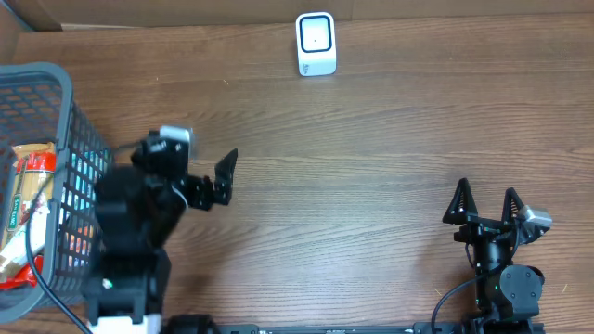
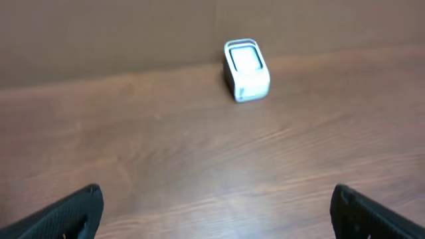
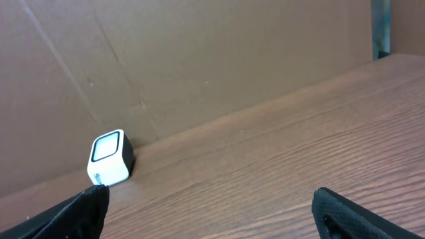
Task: Scan the item barcode
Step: 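Move the left gripper over the grey basket and lower into it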
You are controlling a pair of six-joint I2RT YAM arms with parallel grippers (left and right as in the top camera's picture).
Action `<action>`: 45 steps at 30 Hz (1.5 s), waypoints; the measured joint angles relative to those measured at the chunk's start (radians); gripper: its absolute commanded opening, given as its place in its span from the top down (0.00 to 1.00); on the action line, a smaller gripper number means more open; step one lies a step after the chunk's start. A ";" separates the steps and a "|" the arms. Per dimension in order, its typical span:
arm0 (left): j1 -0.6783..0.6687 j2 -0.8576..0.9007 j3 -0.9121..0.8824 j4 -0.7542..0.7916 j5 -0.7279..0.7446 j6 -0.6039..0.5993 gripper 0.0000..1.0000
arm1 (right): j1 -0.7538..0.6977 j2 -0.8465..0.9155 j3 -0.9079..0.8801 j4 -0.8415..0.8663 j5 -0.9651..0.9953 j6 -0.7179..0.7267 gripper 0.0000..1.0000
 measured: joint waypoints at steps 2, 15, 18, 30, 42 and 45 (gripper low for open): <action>0.000 0.076 0.124 -0.108 0.011 0.000 0.00 | 0.000 0.000 0.000 0.000 -0.001 0.000 0.00; 0.000 0.460 0.819 -0.536 0.109 0.004 0.00 | 0.000 0.000 0.000 0.000 0.000 0.000 0.00; 0.000 0.465 0.843 -0.510 0.108 0.013 0.00 | 0.000 0.000 0.000 0.000 0.000 0.000 0.00; 0.159 0.465 0.923 -0.481 -0.368 -0.185 0.00 | 0.000 0.000 0.000 0.000 0.000 0.000 0.00; 0.592 0.520 0.926 -0.541 -0.547 -0.456 0.10 | 0.000 0.000 0.000 0.000 0.000 0.000 0.00; 0.664 0.573 0.928 -0.531 -0.533 -0.418 0.16 | 0.000 0.000 0.000 0.000 0.000 0.000 0.00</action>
